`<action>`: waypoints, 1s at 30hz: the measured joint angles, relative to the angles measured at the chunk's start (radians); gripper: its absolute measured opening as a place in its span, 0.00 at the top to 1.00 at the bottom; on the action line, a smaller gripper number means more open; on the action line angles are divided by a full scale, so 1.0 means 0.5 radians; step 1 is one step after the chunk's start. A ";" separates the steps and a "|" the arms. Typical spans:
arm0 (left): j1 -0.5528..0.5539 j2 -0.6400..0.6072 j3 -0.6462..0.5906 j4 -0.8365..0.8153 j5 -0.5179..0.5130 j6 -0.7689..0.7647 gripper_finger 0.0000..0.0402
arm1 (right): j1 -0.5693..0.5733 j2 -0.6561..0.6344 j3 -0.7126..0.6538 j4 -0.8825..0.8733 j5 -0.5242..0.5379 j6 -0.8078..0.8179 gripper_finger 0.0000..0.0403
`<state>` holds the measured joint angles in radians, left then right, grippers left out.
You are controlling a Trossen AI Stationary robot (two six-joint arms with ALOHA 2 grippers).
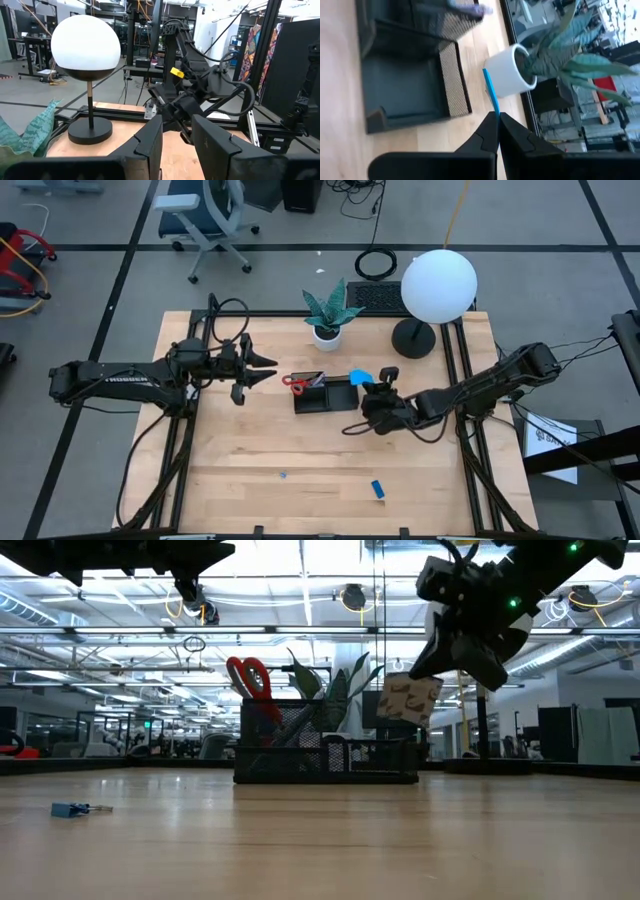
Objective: Pick and place office supplies into organizer
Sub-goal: Put the blue sticky notes into the right section of the desk organizer
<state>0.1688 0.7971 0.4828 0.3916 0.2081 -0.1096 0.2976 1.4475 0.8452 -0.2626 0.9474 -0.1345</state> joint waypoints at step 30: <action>0.000 0.000 0.000 -0.002 -0.001 0.001 0.72 | 0.195 0.665 0.069 0.952 0.383 -0.712 1.00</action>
<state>0.1688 0.7971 0.4828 0.3908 0.2077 -0.1093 0.3952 1.7798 0.8798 0.2133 1.1391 -0.4907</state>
